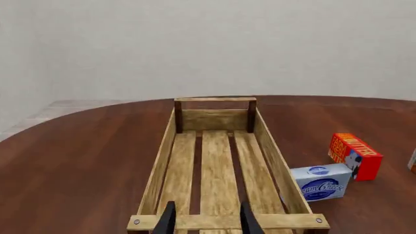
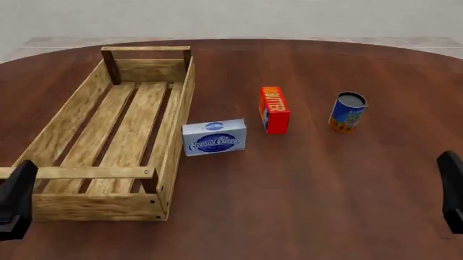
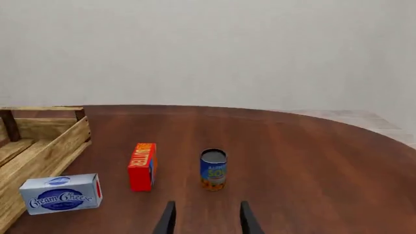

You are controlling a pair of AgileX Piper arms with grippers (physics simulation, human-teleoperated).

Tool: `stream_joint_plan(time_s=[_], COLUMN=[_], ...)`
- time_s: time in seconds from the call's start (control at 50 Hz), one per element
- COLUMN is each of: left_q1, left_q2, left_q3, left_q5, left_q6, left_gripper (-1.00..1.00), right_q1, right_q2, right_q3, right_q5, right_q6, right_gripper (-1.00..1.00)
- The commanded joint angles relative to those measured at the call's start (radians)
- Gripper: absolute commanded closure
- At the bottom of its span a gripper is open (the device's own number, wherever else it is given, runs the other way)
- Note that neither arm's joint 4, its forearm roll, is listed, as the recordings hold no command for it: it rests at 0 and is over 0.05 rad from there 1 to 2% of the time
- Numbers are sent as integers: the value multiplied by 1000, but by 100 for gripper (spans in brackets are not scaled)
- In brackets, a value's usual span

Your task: Pick up the cream cheese and put it in the tray.

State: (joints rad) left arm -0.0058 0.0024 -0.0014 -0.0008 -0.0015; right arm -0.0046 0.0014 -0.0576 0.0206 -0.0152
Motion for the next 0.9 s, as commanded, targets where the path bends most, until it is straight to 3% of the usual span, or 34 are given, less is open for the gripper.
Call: stream_joint_plan(time_s=[0.02,0.12,0.16,0.32,0.36,0.68,0.74,0.8,0.9], left_q1=[-3,3,-15,-31,-62,-129,-138,-170,-204], left_q2=[4,95,60,81,67,67,85,93,159], left_q3=[-2,0,-1,-49,-73,-186,-218,-241,-272], left_q5=[5,-41,-13,18,49,155,178,187,162], left_q6=[0,-72,-36,-64,-28,-57,-100,-48,-78], left_gripper=[-100,-100,-100,-100,-100,-100,-100,-100,-100], right_q1=[5,5,5,4,5,4,4,4,5], right_q2=[3,2,3,2,3,3,3,4,4], right_q3=[53,51,51,52,52,53,53,53,53], right_q5=[-19,-16,-15,-15,-16,-18,-19,-21,-20], right_q6=[16,16,17,17,17,18,18,17,18], right_gripper=[-100,-100,-100,-100,-100,-100,-100,-100,-100])
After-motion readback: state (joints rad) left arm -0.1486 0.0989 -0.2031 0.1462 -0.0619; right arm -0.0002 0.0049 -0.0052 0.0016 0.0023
